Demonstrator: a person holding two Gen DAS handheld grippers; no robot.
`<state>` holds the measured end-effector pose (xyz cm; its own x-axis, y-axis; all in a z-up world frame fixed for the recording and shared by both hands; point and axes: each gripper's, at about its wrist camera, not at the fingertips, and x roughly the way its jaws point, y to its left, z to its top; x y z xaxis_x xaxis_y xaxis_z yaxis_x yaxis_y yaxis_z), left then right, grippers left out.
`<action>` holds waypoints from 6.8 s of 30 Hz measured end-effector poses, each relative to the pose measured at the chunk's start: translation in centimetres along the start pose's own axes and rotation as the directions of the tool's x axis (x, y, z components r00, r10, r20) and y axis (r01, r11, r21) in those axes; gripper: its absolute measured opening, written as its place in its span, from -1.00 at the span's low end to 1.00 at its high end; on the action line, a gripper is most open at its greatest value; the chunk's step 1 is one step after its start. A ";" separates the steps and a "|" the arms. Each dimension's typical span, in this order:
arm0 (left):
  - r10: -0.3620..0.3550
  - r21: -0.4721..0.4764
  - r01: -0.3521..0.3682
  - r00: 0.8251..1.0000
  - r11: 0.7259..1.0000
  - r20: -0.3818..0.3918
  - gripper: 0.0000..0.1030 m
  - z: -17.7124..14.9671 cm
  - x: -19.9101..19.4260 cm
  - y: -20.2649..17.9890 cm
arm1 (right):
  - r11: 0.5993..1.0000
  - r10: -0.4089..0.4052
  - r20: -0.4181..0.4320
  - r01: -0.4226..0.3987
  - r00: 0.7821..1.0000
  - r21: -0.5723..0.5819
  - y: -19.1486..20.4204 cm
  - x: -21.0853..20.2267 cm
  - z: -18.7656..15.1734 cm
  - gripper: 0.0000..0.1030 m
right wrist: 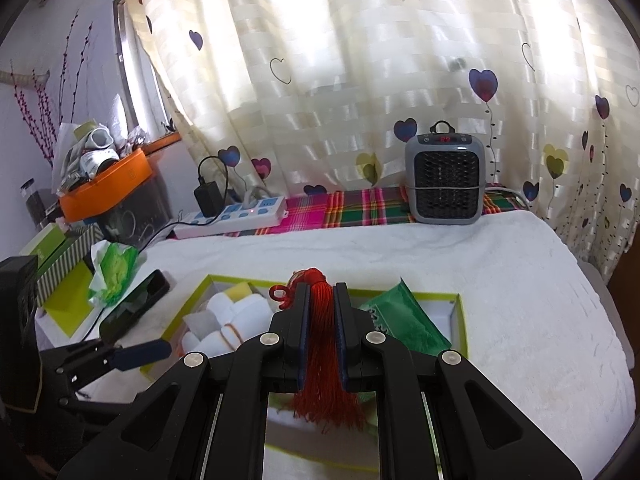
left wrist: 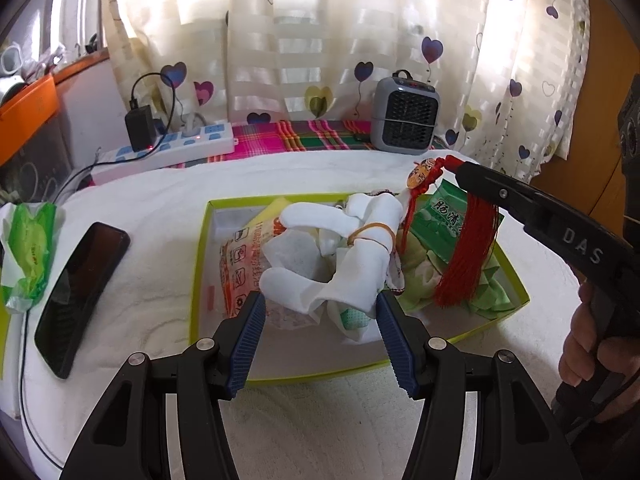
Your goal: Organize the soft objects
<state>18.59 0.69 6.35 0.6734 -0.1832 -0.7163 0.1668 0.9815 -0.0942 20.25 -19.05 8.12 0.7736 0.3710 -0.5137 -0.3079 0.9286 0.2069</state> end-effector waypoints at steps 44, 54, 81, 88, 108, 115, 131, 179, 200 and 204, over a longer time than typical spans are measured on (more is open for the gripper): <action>0.024 0.003 -0.024 1.000 1.000 -0.018 0.11 -0.5 0.7 -0.5 | 0.999 -0.042 -0.096 0.042 0.995 -0.005 -0.5 2.4 -2.6 0.04; 0.031 0.001 -0.031 0.999 1.000 -0.008 0.11 -1.0 -0.1 -1.1 | 0.997 -0.073 -0.081 0.073 0.994 0.004 -0.4 0.8 -3.1 0.12; 0.097 0.018 -0.095 0.988 0.995 -0.119 0.11 -7.5 -0.6 -3.4 | 0.976 -0.219 -0.229 0.209 0.948 -0.068 0.5 -2.7 -8.6 0.13; 0.099 -0.008 -0.101 0.985 0.995 -0.138 0.11 -8.8 -0.3 -3.1 | 0.968 -0.249 -0.263 0.232 0.932 -0.095 0.7 -2.7 -10.1 0.13; 0.169 -0.016 -0.171 0.981 0.985 -0.100 0.11 -9.8 -0.7 -3.7 | 0.956 -0.293 -0.308 0.285 0.905 -0.074 -0.3 -3.0 -11.2 0.13; 0.179 -0.041 -0.183 0.980 0.982 -0.088 0.12 -9.9 -0.7 -3.8 | 0.957 -0.288 -0.317 0.285 0.903 -0.057 -0.7 -2.9 -11.3 0.24; 0.198 -0.050 -0.203 0.976 0.978 -0.086 0.14 -9.8 -0.5 -3.9 | 0.959 -0.281 -0.319 0.280 0.905 -0.049 -0.8 -2.9 -11.3 0.25; 0.198 -0.049 -0.203 0.976 0.978 -0.086 0.14 -9.9 -0.5 -3.9 | 0.959 -0.280 -0.319 0.280 0.906 -0.048 -0.8 -2.8 -11.3 0.27; 0.199 -0.049 -0.203 0.976 0.978 -0.086 0.14 -9.9 -0.5 -3.9 | 0.959 -0.280 -0.319 0.280 0.906 -0.048 -0.8 -2.8 -11.3 0.27; 0.198 -0.049 -0.203 0.976 0.978 -0.086 0.14 -9.9 -0.5 -3.9 | 0.959 -0.280 -0.318 0.280 0.906 -0.048 -0.8 -2.8 -11.3 0.27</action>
<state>10.50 -2.52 0.23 0.6288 0.0206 -0.7773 -0.0088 0.9998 0.0194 12.03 -20.83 -0.01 0.6105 0.0766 -0.7883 -0.1055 0.9943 0.0149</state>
